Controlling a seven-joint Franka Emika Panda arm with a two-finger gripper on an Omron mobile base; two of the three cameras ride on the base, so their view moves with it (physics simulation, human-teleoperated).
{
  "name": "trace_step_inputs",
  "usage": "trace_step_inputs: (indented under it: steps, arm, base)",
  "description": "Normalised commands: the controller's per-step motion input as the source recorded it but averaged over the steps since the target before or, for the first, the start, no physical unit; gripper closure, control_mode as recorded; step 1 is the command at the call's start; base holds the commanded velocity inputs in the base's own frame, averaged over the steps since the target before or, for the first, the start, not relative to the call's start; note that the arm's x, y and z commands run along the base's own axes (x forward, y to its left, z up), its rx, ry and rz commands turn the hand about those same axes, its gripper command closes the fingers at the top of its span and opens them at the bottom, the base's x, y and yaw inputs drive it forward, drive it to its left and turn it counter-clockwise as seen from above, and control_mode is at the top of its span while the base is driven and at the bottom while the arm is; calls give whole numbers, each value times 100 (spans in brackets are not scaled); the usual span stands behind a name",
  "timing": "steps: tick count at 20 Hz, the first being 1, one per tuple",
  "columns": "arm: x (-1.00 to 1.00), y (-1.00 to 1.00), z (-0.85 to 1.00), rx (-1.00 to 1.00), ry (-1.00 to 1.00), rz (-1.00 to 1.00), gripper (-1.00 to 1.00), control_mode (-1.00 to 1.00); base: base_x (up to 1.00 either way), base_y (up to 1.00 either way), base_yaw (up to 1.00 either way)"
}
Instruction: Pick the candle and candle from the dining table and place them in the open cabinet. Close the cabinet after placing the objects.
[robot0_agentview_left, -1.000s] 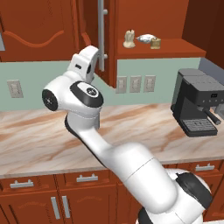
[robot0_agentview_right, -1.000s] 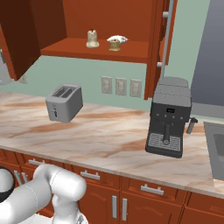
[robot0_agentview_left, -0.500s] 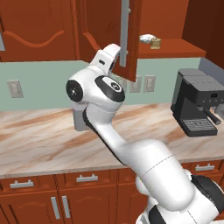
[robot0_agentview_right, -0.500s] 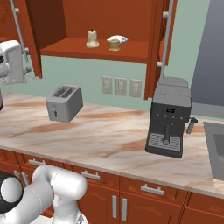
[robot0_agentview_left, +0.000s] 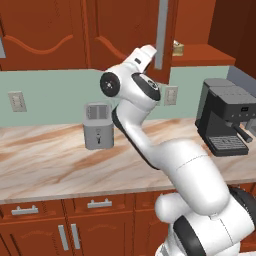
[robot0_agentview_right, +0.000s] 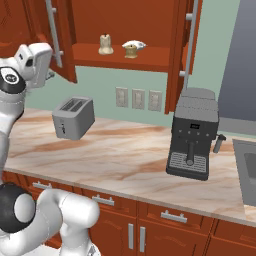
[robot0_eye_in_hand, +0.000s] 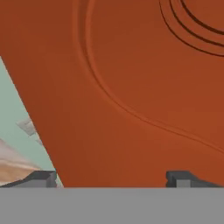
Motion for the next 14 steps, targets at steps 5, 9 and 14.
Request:
trace_step_inputs:
  steps: [5,9,14]
  arm:
    - [58,-38,0,14,0,0,-100,-100]
    - [56,-33,0,12,0,0,-100,-100]
    - [55,-32,0,10,0,0,-100,-100]
  base:
    - [0,0,0]
    - [0,0,0]
    - [0,0,0]
